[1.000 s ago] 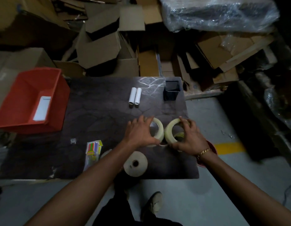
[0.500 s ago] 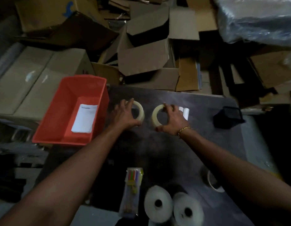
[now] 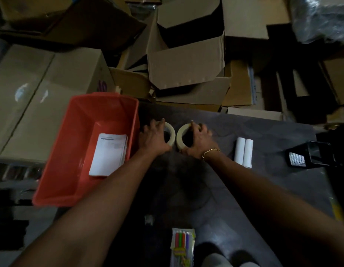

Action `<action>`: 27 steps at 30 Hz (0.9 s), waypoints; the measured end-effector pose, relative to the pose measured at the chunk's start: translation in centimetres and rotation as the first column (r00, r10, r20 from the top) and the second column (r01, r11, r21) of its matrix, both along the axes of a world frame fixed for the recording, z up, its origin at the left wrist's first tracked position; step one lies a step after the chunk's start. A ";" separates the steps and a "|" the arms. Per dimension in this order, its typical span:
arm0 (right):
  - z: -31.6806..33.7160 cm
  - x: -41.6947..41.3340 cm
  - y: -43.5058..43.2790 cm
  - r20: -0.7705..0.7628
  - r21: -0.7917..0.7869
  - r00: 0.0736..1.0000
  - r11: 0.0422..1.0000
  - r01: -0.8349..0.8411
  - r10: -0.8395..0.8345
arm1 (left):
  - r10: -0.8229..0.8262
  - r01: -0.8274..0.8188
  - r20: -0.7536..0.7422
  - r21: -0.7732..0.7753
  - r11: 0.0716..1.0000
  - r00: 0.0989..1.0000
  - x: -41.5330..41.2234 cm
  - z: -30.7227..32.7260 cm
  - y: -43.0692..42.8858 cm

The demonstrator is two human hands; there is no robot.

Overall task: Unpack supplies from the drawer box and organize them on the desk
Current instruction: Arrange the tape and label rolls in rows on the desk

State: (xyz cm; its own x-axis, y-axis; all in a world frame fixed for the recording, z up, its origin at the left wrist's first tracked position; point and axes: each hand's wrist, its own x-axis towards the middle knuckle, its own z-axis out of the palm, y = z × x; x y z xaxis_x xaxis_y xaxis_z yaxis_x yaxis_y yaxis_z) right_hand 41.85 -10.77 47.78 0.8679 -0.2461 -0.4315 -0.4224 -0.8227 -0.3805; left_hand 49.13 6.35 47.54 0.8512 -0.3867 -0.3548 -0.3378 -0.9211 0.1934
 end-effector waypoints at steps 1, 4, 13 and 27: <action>-0.2 0.0 0.0 -0.003 0.017 1.000 1.000 0.009 -0.009 | 0.003 -0.003 -0.020 0.008 1.000 1.000 0.1 0.0 0.0; 0.0 -0.9 -1.2 0.050 0.040 0.998 0.998 0.045 -0.047 | -0.012 0.011 -0.030 -0.011 1.000 0.999 -0.2 0.5 -0.7; 0.9 -10.7 -10.2 0.274 0.014 0.878 0.914 0.404 -0.393 | -0.305 0.283 0.018 -0.428 0.858 0.952 -8.1 3.2 -13.2; -0.8 -17.1 -11.2 -0.119 0.018 0.941 0.947 0.320 -0.316 | -0.298 0.239 -0.363 -0.200 0.950 0.883 -18.0 0.3 -17.4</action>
State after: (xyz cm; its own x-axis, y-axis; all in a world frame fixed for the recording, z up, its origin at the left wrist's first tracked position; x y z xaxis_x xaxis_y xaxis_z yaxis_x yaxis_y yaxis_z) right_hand 24.77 -21.99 46.97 0.6921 -0.4834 -0.5361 -0.7017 -0.6247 -0.3426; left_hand 31.10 -11.07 47.79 0.5154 -0.6529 -0.5550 -0.4399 -0.7574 0.4825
